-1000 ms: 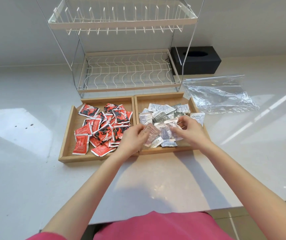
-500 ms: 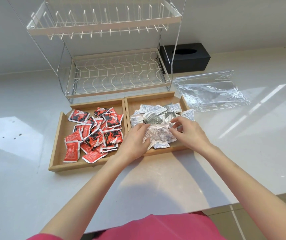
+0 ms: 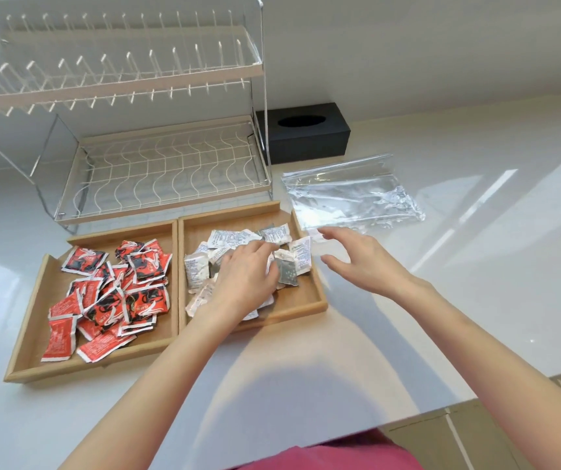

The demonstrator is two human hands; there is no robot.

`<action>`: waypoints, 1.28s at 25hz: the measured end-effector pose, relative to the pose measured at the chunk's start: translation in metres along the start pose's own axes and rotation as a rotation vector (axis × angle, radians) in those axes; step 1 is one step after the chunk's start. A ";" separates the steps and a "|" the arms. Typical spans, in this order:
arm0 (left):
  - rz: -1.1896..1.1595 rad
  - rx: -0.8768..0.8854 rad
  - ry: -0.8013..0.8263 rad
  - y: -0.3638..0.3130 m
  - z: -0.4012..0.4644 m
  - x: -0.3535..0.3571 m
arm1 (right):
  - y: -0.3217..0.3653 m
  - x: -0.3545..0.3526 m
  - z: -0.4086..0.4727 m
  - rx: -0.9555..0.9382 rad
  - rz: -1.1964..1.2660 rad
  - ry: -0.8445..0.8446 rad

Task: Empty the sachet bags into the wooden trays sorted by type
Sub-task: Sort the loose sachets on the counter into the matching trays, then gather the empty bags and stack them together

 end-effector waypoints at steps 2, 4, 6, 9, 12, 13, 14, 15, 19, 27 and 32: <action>0.043 -0.008 0.000 -0.015 0.017 0.006 | -0.021 -0.015 0.005 -0.009 -0.046 0.012; 0.145 -0.023 0.007 -0.028 0.033 0.013 | -0.041 -0.027 0.013 -0.018 -0.096 0.028; 0.225 -0.036 0.014 -0.039 0.049 0.022 | -0.060 -0.038 0.023 -0.018 -0.135 0.048; 0.253 -0.063 0.027 -0.055 0.071 0.037 | -0.085 -0.053 0.038 -0.022 -0.184 0.058; 0.275 -0.100 0.036 -0.065 0.092 0.050 | -0.106 -0.066 0.057 -0.038 -0.213 0.066; 0.277 -0.122 0.039 -0.067 0.098 0.054 | -0.112 -0.070 0.066 -0.047 -0.220 0.070; 0.269 -0.141 0.040 -0.069 0.103 0.057 | -0.116 -0.072 0.076 -0.056 -0.224 0.076; 0.249 -0.158 0.045 -0.071 0.107 0.061 | -0.118 -0.075 0.086 -0.061 -0.231 0.083; 0.127 -0.242 0.110 -0.070 0.116 0.085 | -0.117 -0.079 0.135 -0.080 -0.256 0.101; -0.098 -0.400 0.108 -0.059 0.127 0.121 | -0.105 -0.061 0.245 -0.092 -0.363 0.139; -0.291 -0.520 0.009 -0.043 0.138 0.124 | -0.122 -0.039 0.270 0.013 -0.497 0.192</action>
Point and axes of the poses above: each hand's wrist, its own z-axis towards the middle knuckle, its own x-axis out of the palm, y = z × x, the point moved 7 cm from there along z, towards the middle knuckle, and after that the axes turned 15 degrees about x, right-handed, at the moved point
